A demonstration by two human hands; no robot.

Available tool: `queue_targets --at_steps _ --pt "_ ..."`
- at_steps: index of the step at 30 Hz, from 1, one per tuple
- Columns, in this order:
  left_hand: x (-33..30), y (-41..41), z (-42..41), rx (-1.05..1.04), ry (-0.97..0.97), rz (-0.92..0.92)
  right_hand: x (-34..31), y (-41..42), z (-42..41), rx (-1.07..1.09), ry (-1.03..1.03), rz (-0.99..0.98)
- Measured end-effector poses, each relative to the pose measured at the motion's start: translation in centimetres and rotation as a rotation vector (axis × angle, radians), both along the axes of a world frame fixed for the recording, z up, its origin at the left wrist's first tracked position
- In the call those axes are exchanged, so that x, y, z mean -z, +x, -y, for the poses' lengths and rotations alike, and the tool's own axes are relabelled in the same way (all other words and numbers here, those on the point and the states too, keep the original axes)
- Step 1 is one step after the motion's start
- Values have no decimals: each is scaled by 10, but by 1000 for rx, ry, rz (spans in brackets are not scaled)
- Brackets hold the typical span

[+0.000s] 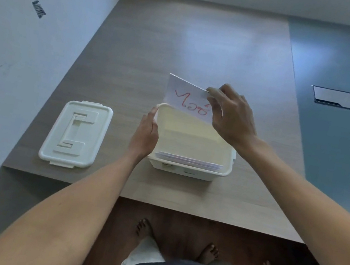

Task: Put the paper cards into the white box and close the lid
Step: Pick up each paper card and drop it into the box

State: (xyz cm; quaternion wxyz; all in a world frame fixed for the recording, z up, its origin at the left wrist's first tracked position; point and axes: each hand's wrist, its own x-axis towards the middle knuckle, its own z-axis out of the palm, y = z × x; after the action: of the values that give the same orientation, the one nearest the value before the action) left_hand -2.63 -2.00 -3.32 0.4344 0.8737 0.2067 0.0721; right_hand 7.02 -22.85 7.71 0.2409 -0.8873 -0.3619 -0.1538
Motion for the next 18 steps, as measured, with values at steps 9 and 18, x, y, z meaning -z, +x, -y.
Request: queue_targets --at_steps 9,18 --pt "5 -3 -7 20 -152 5 44 -52 20 -86 -144 -199" --pt "8 1 -4 -20 -157 4 85 -83 35 -109 -320 -458"
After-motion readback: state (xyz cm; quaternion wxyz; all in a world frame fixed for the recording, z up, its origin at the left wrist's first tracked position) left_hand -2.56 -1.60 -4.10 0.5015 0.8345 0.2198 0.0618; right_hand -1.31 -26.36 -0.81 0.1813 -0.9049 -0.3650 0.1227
